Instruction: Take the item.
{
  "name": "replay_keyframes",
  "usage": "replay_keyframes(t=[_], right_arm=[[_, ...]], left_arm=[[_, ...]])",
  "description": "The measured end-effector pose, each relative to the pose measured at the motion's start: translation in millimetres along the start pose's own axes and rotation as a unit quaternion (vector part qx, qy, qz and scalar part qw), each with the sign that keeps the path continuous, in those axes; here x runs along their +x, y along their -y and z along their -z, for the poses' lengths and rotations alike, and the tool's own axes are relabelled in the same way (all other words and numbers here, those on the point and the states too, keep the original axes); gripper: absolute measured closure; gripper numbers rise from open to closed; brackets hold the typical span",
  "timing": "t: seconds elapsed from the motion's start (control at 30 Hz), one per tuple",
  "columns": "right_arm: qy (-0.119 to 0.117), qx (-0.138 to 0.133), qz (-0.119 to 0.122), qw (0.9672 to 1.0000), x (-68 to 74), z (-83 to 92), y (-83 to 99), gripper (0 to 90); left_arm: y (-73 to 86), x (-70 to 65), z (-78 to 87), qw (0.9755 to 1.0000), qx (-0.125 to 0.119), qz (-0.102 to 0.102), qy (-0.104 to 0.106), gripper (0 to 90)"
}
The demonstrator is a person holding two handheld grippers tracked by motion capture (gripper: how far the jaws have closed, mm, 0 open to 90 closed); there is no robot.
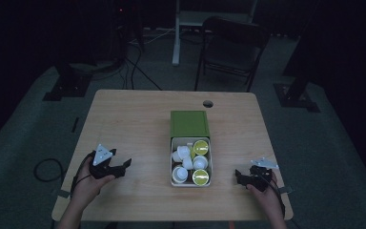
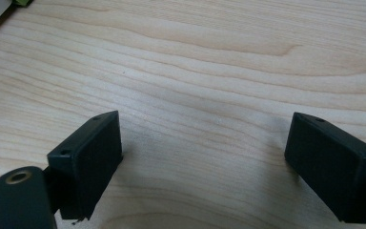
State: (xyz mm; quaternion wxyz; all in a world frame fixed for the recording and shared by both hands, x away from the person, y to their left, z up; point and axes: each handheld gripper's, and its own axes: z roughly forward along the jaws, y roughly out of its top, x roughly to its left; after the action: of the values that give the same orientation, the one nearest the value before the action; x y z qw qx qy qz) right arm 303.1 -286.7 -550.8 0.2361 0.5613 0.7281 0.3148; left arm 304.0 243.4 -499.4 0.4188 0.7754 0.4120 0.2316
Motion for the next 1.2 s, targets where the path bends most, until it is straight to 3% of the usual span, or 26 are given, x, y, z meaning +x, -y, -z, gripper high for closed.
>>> replay_keyframes(t=[0.2,0.37,0.53,0.83,1.03,1.2], right_arm=[[0.0,0.0,0.0,1.0,0.0,0.0,0.0,11.8],[0.0,0.0,0.0,1.0,0.0,0.0,0.0,11.8],[0.0,0.0,0.0,1.0,0.0,0.0,0.0,11.8],[0.0,0.0,0.0,1.0,0.0,0.0,0.0,11.8],[0.0,0.0,0.0,1.0,0.0,0.0,0.0,11.8],[0.0,0.0,0.0,1.0,0.0,0.0,0.0,11.8]], left_arm=[[5.8,-12.9,-8.9,0.9985,0.012,-0.035,0.041,25.0],[9.1,-25.2,-15.0,0.9947,0.004,-0.056,0.087,25.0],[12.4,-36.7,-21.6,0.9908,0.012,-0.077,0.11,24.9],[19.1,-50.5,-27.9,0.9843,0.017,-0.088,0.152,24.9],[23.2,-57.8,-26.6,0.9781,0.017,-0.099,0.183,24.9],[29.3,-63.4,-27.7,0.9746,0.042,-0.108,0.192,24.9]])
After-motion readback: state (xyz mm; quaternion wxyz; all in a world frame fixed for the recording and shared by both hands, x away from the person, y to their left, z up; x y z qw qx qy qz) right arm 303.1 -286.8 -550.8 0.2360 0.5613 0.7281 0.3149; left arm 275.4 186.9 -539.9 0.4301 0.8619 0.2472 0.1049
